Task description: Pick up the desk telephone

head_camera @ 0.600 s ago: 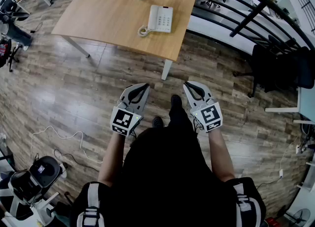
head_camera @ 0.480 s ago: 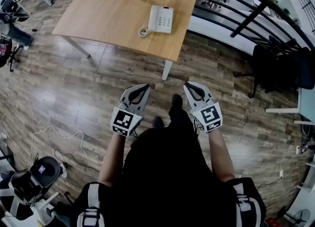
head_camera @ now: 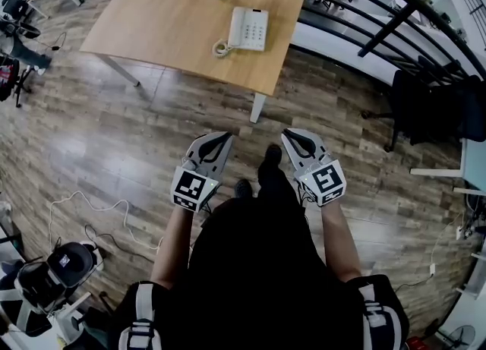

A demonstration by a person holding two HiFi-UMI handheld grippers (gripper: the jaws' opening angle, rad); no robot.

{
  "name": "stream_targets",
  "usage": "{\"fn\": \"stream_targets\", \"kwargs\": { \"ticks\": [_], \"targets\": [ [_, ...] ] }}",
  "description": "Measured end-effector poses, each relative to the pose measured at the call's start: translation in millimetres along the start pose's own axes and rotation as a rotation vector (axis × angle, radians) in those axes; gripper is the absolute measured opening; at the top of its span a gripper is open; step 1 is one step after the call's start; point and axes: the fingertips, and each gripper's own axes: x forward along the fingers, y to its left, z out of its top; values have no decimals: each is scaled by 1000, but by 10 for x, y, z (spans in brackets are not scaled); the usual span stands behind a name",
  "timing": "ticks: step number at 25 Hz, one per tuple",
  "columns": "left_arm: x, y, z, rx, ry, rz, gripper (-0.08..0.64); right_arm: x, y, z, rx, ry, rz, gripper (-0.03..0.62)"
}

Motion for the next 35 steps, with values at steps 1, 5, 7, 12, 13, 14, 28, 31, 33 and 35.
{"fn": "stream_targets", "kwargs": {
  "ticks": [1,5,7,12,13,14,28,31,33,35],
  "targets": [
    [17,8,-16,-3,4,3,21,1,-7,8,11,-13,7,35],
    [131,19,-36,-12,18,8,21,20,-90,-38,10,-7,17,36],
    [212,25,-7,1,27,10,21,37,-188,-74,10,6,14,37],
    [413,161,106,6,40,22,21,198,-481,-3,17,1,18,37],
    [455,200,113,7,46,26,21,243,-528,18,14,-2,20,37],
    [502,237,118,9,52,30,21,288,-572,32,10,-5,23,37],
    [1158,606,441,33,74,77,21,780,-1157,-50,-21,54,122,37],
    [1282,658,479,33,80,87,21,853,-1314,-29,13,38,139,37],
    [1344,666,487,37,88,91,21,887,-1412,-17,45,28,146,37],
    [1388,684,494,41,97,98,21,925,-1506,-7,54,27,146,37]
  ]
}}
